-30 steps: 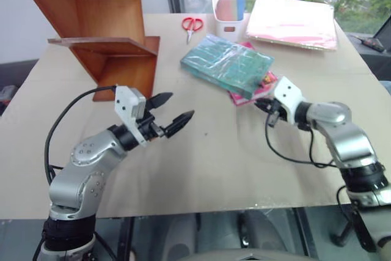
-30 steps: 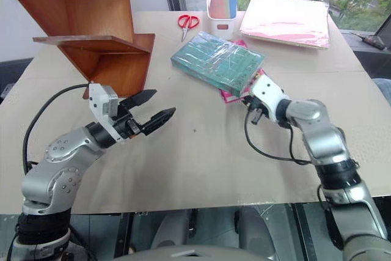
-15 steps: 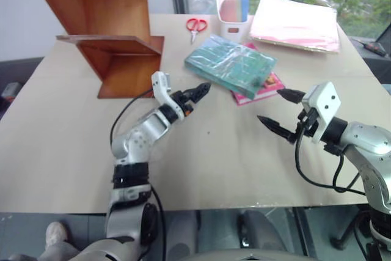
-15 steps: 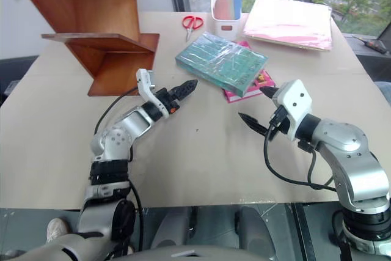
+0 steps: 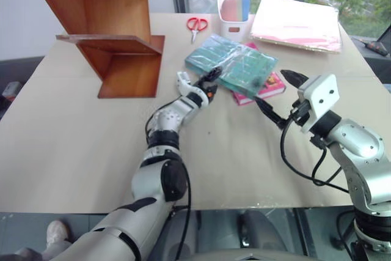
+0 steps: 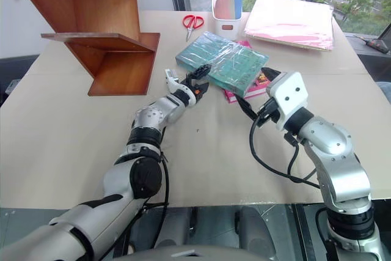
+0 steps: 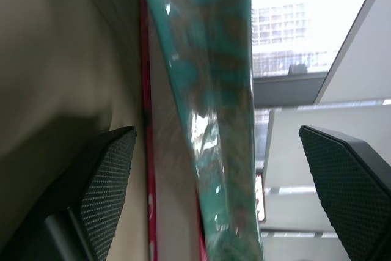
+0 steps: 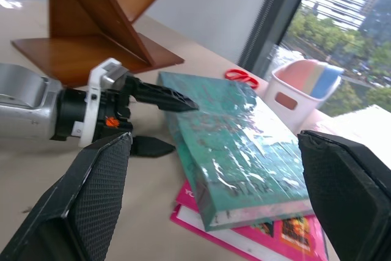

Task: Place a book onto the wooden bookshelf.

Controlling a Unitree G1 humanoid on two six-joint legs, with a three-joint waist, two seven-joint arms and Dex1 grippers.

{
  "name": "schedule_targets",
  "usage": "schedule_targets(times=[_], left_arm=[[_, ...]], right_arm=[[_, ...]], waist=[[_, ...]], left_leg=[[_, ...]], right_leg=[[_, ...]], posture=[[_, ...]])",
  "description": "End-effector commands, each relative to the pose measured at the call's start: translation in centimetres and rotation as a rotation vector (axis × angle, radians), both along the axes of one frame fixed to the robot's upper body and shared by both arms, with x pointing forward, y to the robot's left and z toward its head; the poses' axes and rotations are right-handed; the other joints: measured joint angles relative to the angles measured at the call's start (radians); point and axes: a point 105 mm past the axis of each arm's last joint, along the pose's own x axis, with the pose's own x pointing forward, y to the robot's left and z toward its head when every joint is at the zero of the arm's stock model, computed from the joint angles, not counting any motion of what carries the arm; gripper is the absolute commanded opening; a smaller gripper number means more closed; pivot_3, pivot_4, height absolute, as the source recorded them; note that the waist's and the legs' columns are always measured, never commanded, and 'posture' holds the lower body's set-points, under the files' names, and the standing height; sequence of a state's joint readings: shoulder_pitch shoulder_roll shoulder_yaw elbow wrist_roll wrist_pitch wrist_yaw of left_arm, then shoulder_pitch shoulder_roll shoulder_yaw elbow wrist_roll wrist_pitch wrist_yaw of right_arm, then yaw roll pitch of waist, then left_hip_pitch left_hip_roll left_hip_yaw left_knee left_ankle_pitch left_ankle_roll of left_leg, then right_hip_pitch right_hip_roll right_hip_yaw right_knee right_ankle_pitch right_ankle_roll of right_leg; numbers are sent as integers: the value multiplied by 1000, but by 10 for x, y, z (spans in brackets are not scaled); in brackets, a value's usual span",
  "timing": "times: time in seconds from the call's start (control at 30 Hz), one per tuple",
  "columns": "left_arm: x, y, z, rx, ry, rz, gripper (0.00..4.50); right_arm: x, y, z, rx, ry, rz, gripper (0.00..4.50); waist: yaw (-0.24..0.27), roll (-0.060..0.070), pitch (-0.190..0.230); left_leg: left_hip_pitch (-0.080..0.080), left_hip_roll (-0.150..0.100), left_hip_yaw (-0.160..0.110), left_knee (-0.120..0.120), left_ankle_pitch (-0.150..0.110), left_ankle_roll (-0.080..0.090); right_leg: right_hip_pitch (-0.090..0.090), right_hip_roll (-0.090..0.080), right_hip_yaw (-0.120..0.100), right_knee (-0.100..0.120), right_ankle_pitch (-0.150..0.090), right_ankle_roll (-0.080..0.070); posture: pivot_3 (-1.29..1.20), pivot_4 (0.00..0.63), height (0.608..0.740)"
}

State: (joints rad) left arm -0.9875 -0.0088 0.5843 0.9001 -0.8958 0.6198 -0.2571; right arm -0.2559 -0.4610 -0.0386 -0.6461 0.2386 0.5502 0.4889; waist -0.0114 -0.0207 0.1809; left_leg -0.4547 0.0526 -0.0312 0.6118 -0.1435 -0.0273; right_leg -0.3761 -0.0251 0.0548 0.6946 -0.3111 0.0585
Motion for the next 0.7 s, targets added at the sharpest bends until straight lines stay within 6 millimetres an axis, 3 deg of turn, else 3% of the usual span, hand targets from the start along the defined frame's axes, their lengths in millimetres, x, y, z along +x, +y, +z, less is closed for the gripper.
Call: schedule_targets(times=[0.03,0.17,0.27,0.53,0.7], left_arm=[[8,-8,6,-72,19,36,4500],[10,-12,3,-82,41,44,4500],[9,-15,-1,-102,66,37,3733],[9,-6,-7,-133,106,46,57],[9,9,0,-152,91,44,21]], right_arm=[[-2,2,8,0,-40,-1,4460],[-1,2,11,-2,-42,2,4460],[-1,4,12,-5,-41,5,4500],[-1,7,13,-5,-36,5,4500],[3,7,15,6,-47,1,4500]], waist=[[0,0,0],[-1,0,0],[-1,0,0],[-1,1,0],[-4,1,0]], left_leg=[[0,0,0,0,0,0],[0,0,-1,0,0,0],[0,0,-1,0,0,0],[2,0,-1,0,0,0],[3,0,-1,0,0,0]], right_leg=[[0,0,0,0,0,0],[0,0,-1,0,0,0],[0,0,-1,0,0,0],[2,0,-1,0,0,0],[3,0,-1,0,0,0]], posture=[[0,150,740],[0,150,740],[0,150,740],[0,150,740],[0,150,740]])
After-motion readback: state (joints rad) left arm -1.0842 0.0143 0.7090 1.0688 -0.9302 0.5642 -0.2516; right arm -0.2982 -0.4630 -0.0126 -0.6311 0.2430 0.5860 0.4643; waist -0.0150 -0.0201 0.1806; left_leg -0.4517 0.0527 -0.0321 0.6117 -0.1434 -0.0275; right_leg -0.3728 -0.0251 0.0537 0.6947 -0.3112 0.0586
